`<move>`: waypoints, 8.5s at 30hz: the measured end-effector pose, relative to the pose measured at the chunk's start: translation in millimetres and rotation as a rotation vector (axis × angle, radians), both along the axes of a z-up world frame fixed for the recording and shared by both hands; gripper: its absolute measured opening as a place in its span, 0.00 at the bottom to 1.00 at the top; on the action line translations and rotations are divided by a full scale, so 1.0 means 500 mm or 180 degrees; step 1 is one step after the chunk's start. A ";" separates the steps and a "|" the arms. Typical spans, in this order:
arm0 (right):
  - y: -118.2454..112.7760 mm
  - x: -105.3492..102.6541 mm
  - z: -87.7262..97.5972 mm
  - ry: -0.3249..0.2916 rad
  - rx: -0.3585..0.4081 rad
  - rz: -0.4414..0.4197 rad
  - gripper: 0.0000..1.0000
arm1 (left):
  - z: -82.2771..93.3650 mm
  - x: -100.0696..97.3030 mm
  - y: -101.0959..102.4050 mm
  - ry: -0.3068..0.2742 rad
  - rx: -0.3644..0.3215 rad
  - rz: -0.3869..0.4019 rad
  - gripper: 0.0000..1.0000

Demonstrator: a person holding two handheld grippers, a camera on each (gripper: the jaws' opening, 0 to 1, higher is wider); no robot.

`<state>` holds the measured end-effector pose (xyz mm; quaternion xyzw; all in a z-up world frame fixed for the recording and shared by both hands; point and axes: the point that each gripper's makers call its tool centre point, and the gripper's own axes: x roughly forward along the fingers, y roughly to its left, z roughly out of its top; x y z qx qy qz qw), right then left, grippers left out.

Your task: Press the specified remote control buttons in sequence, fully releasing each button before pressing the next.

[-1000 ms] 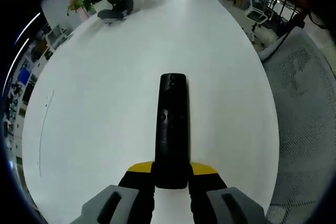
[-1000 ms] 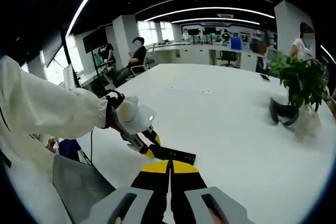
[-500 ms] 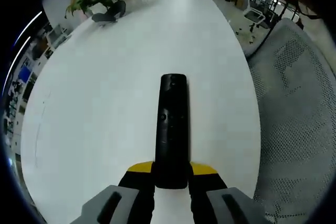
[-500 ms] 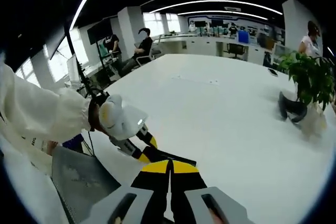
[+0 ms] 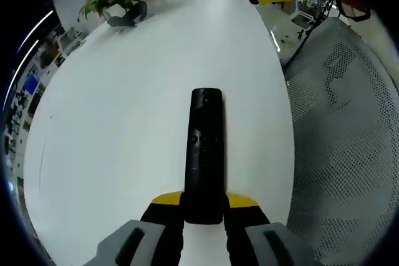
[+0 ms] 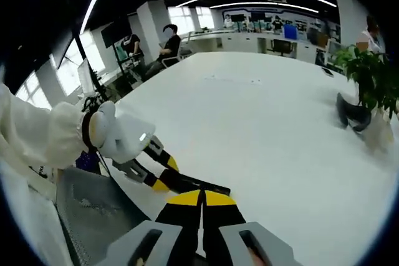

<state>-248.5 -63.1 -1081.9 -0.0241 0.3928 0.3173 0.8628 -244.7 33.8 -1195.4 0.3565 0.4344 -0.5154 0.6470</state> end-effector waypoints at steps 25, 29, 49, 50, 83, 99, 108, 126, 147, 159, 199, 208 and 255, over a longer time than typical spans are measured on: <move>-0.007 -0.028 -0.143 0.0664 -0.0342 0.0085 0.00 | 0.001 -0.076 -0.007 -0.0003 -0.0147 0.0063 0.24; -0.006 -0.031 -0.162 0.0796 -0.0384 0.0107 0.00 | 0.001 -0.089 -0.009 -0.0016 -0.0141 0.0013 0.24; -0.003 -0.027 -0.201 0.0994 -0.0503 0.0150 0.00 | 0.002 -0.089 -0.009 -0.0003 -0.0144 0.0029 0.24; -0.002 -0.028 -0.201 0.0990 -0.0525 0.0158 0.00 | 0.002 -0.089 -0.009 -0.0004 -0.0147 0.0028 0.24; 0.002 -0.027 -0.194 0.1007 -0.0516 0.0005 0.00 | 0.004 -0.090 -0.010 -0.0057 -0.0397 -0.0008 0.24; 0.015 -0.033 -0.199 0.1093 -0.0519 0.0102 0.00 | 0.004 -0.089 -0.010 -0.0052 -0.0365 -0.0013 0.24; 0.023 -0.034 -0.201 0.1105 -0.0543 0.0163 0.00 | 0.003 -0.089 -0.010 -0.0048 -0.0371 -0.0006 0.24; 0.023 -0.031 -0.204 0.1098 -0.0598 0.0116 0.00 | 0.003 -0.088 -0.010 -0.0033 -0.0412 -0.0038 0.24; 0.026 -0.044 -0.199 0.1235 -0.0620 0.0094 0.00 | 0.004 -0.089 -0.010 -0.0050 -0.0402 -0.0034 0.24; 0.040 -0.046 -0.202 0.1233 -0.0634 0.0159 0.00 | 0.004 -0.089 -0.009 -0.0048 -0.0404 -0.0019 0.24; 0.041 -0.043 -0.205 0.1275 -0.0696 0.0003 0.00 | 0.003 -0.088 -0.011 -0.0041 -0.0377 -0.0036 0.24; 0.040 -0.036 -0.196 0.1315 -0.0667 0.0029 0.00 | 0.003 -0.089 -0.011 -0.0045 -0.0358 -0.0038 0.24; 0.067 -0.023 -0.210 0.1426 -0.0581 -0.0014 0.00 | 0.003 -0.088 -0.011 -0.0044 -0.0409 -0.0011 0.24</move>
